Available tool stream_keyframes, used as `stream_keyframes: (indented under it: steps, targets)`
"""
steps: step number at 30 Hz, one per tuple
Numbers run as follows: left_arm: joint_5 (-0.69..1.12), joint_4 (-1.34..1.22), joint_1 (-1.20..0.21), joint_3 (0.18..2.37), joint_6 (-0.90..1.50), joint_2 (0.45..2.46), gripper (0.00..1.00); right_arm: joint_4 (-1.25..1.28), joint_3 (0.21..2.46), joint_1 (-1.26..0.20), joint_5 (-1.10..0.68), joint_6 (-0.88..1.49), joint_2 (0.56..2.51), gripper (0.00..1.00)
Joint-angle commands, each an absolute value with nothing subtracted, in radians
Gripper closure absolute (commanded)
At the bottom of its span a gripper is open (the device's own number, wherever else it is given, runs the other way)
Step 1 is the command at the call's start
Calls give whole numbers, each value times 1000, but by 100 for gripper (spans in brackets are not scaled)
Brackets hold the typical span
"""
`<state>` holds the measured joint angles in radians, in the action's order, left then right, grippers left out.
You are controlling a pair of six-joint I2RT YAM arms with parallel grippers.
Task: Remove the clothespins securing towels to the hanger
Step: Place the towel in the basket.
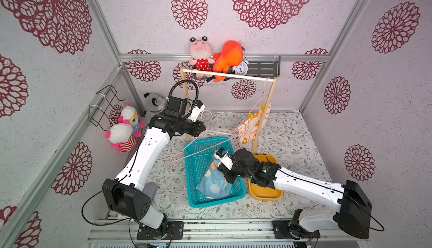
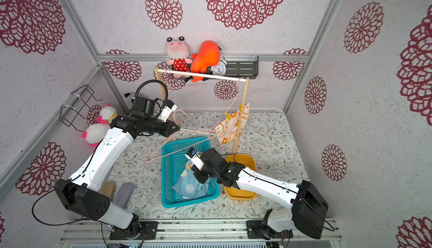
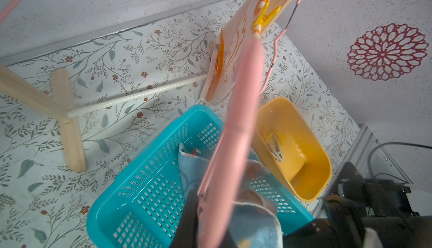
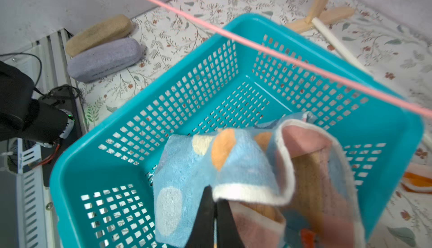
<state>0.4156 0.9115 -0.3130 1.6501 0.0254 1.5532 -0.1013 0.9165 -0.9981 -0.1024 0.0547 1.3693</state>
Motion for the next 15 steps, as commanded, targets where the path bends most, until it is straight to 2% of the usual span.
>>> stream_keyframes:
  steps: [1,9,15]
  targets:
    - [407,918,-309,1651,4,1518,100,8,884,-988,-172,81,1400,100]
    - [396,929,-309,1664,0,1496,100,-7,893,-996,-201,64,1506,100]
    - [369,936,-303,1674,-5,1462,100,-61,920,-996,-91,48,1606,100]
